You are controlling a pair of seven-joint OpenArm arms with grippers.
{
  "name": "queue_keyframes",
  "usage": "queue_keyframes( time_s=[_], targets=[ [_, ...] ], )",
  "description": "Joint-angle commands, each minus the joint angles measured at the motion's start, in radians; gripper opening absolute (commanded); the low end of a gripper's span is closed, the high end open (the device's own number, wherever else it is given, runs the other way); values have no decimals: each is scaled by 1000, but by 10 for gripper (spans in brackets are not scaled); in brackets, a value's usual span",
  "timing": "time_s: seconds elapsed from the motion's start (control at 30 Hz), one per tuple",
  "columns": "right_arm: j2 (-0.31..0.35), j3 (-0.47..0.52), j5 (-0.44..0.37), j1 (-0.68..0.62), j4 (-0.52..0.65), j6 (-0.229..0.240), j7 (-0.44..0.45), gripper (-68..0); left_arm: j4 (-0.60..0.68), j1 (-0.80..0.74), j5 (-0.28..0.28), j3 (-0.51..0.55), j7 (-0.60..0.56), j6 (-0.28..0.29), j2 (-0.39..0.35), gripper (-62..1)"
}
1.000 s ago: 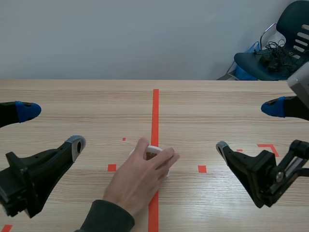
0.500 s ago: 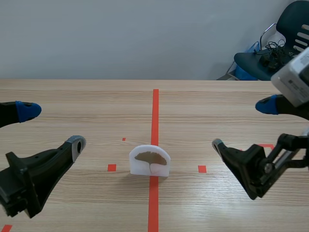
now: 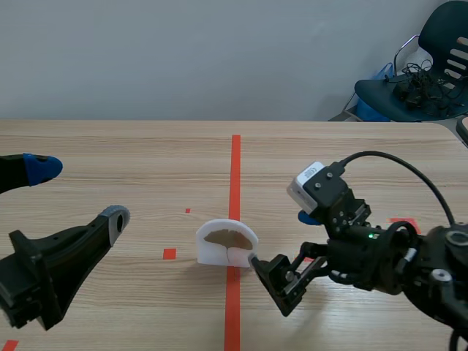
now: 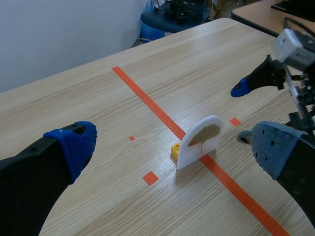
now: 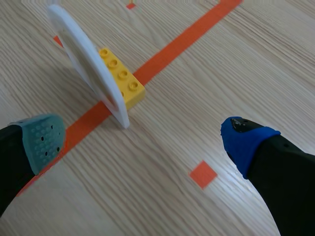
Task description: Do the leaf sorting experiment
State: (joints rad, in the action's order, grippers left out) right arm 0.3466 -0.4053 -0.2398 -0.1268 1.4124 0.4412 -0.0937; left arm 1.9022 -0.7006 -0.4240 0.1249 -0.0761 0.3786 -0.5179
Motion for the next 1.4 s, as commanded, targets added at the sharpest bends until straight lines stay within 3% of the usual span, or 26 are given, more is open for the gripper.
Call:
queue_keyframes(
  time_s=[0.0, 0.2, 0.27, 0.57, 0.7, 0.83, 0.97, 1.17, 1.37],
  targets=[
    [-21, -12, -3, 37, -9, 1, 43, 4, 11, 6, -9, -3, -10, 3, 8, 14],
    [-97, -93, 31, 121, -152, 0, 85, 4, 11, 6, -9, -3, -10, 3, 8, 14],
    [-113, -114, 32, 135, -178, 0, 100, -32, 11, 6, -9, -3, -10, 3, 8, 14],
    [-142, -146, 66, 144, -192, -4, 89, -449, 11, 6, -9, -3, -10, 3, 7, 14],
    [-142, -142, 66, 147, -188, -4, 76, -570, 11, 6, -9, -3, -10, 3, 7, 14],
    [-140, -109, 62, 146, -154, -4, 43, -586, 11, 6, -9, -3, -10, 3, 7, 14],
    [-117, -23, -23, 139, -54, -5, -37, -586, 11, 6, -9, -3, -10, 3, 7, 14],
    [-66, 196, -68, 87, 102, -33, -154, -586, 11, 6, -9, -3, -10, 3, 7, 14],
    [-16, 420, -90, 18, 116, -83, -174, -586, 11, 6, -9, -3, -10, 3, 7, 14]
  ],
)
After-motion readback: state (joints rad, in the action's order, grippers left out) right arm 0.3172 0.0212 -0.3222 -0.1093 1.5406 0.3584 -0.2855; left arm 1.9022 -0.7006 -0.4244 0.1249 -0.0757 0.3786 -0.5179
